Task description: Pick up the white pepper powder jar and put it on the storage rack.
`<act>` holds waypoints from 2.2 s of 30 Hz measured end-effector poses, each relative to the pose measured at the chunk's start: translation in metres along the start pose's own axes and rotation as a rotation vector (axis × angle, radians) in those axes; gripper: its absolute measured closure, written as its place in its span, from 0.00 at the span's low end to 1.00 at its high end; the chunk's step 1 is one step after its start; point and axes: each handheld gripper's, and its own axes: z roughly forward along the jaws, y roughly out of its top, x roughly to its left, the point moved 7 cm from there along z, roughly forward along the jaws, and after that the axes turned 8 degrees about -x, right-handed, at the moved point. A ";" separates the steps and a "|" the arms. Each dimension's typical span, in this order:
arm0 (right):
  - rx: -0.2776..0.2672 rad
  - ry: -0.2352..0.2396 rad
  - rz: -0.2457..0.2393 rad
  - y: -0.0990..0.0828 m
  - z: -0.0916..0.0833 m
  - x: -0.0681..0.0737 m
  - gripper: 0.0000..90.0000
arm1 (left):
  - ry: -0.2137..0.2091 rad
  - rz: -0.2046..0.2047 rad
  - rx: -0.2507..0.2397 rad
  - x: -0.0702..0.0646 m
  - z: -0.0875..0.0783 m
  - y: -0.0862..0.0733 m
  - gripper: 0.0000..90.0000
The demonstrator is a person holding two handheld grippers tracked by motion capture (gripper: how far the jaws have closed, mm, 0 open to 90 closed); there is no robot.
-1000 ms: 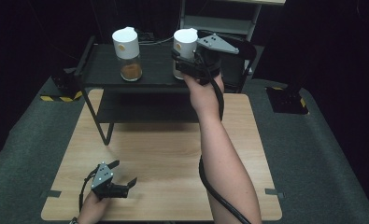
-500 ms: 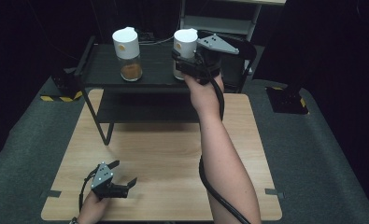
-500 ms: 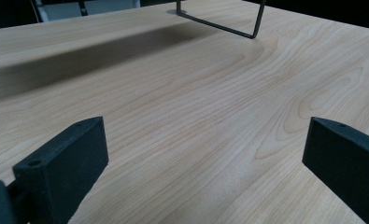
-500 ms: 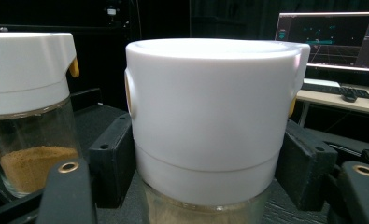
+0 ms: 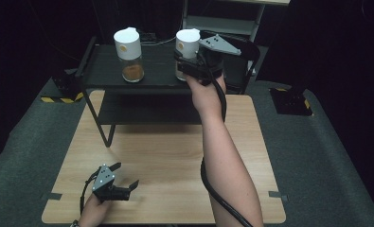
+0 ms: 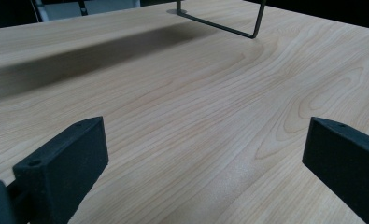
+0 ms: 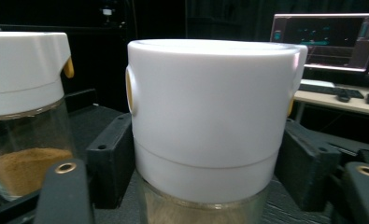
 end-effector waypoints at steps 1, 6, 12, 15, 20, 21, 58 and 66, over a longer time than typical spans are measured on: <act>0.005 0.001 0.000 0.000 0.000 0.001 0.26 | 0.000 0.001 0.001 0.000 0.000 0.000 0.01; -0.018 -0.059 0.000 -0.003 -0.002 0.008 0.11 | 0.001 0.002 0.000 0.000 0.000 0.000 0.01; -0.022 -0.051 0.019 -0.003 -0.005 0.005 0.01 | 0.001 0.002 0.001 0.000 0.000 0.000 0.01; -0.010 -0.031 0.010 -0.002 -0.008 0.004 0.00 | 0.001 0.002 0.002 0.000 0.000 0.000 0.01; 0.001 -0.018 0.000 -0.003 -0.014 0.005 0.00 | 0.002 0.015 0.008 -0.001 0.000 0.001 0.01; 0.005 -0.014 -0.007 -0.003 -0.015 0.005 0.00 | 0.003 0.012 0.005 -0.002 0.001 0.000 0.01; 0.054 0.023 -0.022 -0.053 -0.084 0.007 0.00 | 0.007 0.030 0.013 -0.004 0.001 0.001 0.01; 0.064 0.021 -0.001 -0.067 -0.095 0.003 0.00 | 0.007 0.031 0.011 -0.004 0.001 0.001 0.01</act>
